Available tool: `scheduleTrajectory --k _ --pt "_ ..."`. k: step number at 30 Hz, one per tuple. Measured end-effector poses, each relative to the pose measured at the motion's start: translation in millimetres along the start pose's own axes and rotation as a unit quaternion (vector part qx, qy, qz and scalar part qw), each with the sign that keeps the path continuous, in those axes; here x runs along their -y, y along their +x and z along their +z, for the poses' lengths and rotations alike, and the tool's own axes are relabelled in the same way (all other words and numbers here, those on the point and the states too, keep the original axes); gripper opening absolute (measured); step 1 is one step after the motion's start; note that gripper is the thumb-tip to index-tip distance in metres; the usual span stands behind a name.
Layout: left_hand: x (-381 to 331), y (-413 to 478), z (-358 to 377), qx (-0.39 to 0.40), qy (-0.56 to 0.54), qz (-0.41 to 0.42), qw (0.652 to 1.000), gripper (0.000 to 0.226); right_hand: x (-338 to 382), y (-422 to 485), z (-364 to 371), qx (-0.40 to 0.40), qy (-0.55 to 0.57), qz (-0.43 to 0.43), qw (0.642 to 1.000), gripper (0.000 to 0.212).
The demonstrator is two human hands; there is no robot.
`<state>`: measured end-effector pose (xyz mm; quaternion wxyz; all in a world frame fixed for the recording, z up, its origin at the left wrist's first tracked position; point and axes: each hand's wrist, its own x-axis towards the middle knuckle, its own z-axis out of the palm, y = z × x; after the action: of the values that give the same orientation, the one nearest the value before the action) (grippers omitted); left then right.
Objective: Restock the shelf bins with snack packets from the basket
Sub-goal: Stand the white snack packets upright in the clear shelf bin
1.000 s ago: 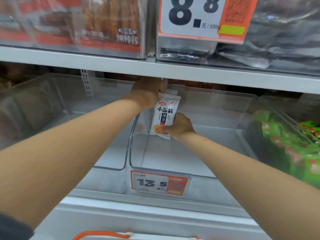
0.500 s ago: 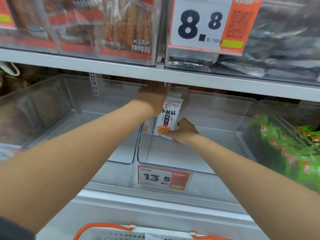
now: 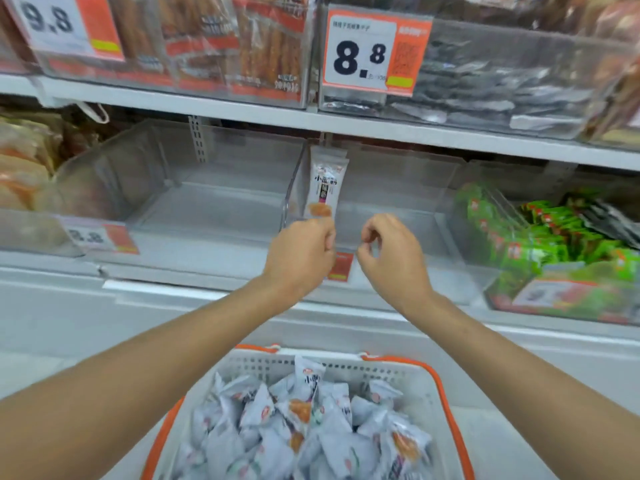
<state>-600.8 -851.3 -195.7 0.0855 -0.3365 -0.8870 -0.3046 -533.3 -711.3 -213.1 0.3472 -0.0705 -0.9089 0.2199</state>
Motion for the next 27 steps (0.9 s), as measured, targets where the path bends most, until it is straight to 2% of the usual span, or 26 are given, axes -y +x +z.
scheduleTrajectory --k 3,7,9,11,12,13,14,16,17,19,21,22,23,24,27 --pt "1.6 -34.0 5.6 0.058 -0.044 -0.073 0.995 0.022 10.0 -41.6 2.9 0.061 0.031 0.019 0.997 0.015" --pt "22.4 -78.9 28.2 0.236 -0.061 -0.134 0.961 0.014 4.8 -108.4 22.6 0.234 0.004 0.082 0.969 0.015" --pt "41.3 -95.3 40.9 0.297 -0.041 -0.131 0.945 0.011 -16.7 -137.4 30.7 0.369 -0.029 0.135 0.919 0.016" --pt "60.1 -104.6 50.5 0.319 -0.036 -0.148 0.935 0.008 -41.8 -160.7 32.5 0.536 -0.107 0.167 0.821 0.019" --pt "66.5 -106.6 54.6 0.328 -0.027 -0.151 0.932 0.010 -54.0 -170.2 32.0 0.588 -0.148 0.176 0.776 0.030" --pt "70.2 -107.3 58.1 0.344 -0.014 -0.144 0.928 0.011 -63.1 -178.3 30.3 0.611 -0.180 0.185 0.749 0.043" --pt "71.6 -107.0 60.6 0.361 -0.004 -0.130 0.923 0.011 -70.8 -184.8 28.7 0.611 -0.200 0.199 0.740 0.056" --pt "70.8 -105.4 64.6 0.384 -0.004 -0.107 0.917 0.012 -85.4 -194.1 29.6 0.580 -0.205 0.246 0.749 0.073" --pt "70.3 -105.1 65.6 0.389 -0.003 -0.102 0.916 0.013 -90.2 -197.4 31.7 0.572 -0.197 0.262 0.752 0.073" --pt "69.5 -106.3 66.4 0.401 -0.002 -0.099 0.911 0.013 -93.7 -199.2 35.8 0.586 -0.190 0.274 0.739 0.053" --pt "64.8 -108.9 66.2 0.407 -0.018 -0.100 0.908 0.012 -88.9 -199.2 39.1 0.590 -0.203 0.257 0.738 0.009" --pt "60.4 -109.3 65.3 0.409 -0.031 -0.101 0.906 0.012 -83.0 -194.9 39.4 0.577 -0.198 0.253 0.751 0.017" --pt "57.4 -108.6 64.4 0.413 -0.041 -0.103 0.904 0.013 -78.1 -187.7 41.1 0.571 -0.179 0.238 0.765 0.035" --pt "56.2 -107.3 63.5 0.416 -0.051 -0.110 0.901 0.014 -70.5 -177.3 39.6 0.562 -0.150 0.229 0.781 0.045" --pt "59.1 -102.2 57.6 0.397 -0.116 -0.181 0.893 0.015 -41.2 -138.6 24.0 0.490 -0.082 0.210 0.842 0.050"
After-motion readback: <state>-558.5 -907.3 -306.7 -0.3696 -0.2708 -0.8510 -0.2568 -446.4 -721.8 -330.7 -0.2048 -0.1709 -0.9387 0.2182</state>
